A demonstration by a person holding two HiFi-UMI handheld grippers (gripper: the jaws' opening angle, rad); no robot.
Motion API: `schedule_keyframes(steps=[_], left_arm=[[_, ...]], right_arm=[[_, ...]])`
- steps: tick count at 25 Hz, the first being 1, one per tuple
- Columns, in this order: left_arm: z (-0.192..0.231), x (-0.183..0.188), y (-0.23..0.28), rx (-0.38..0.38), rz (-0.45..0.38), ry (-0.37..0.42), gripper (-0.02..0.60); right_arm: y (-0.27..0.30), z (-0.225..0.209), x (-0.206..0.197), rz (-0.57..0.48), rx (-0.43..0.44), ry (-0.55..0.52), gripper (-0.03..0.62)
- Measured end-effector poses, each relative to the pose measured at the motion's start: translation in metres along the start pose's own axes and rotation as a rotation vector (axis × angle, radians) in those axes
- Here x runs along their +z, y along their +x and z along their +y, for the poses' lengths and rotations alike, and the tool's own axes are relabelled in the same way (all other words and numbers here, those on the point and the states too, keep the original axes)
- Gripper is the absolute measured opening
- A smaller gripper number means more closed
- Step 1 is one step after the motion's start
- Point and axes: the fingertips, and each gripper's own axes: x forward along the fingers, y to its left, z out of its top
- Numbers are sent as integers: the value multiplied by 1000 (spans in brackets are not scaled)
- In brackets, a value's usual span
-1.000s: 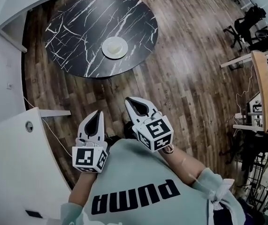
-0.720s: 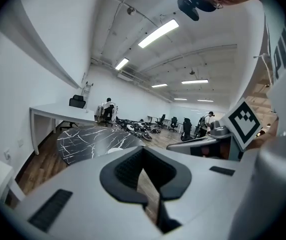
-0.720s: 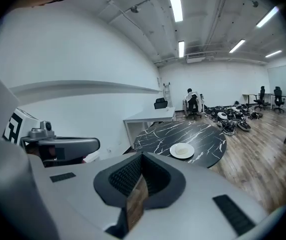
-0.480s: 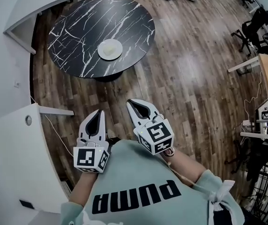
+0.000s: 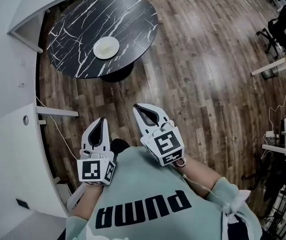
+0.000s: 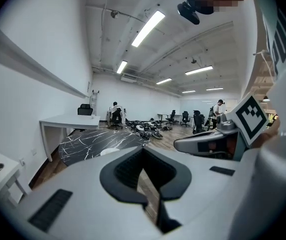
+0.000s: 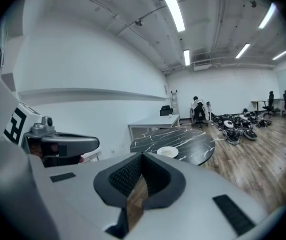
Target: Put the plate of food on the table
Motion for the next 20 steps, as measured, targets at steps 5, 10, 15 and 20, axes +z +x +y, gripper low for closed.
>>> schedule_keyframes(steps=[5, 10, 15, 20], left_arm=[[-5, -3, -9, 71, -11, -5, 6], [-10, -6, -12, 104, -15, -18, 6], [-18, -14, -11, 105, -7, -19, 6], [-19, -19, -13, 115, -4, -23, 6]], right_arm=[[-9, 1, 4, -25, 37, -23, 8], [-15, 7, -1, -20, 67, -52, 8], [-19, 6, -13, -2, 77, -68, 6], [-22, 5, -15, -5, 78, -69, 6]])
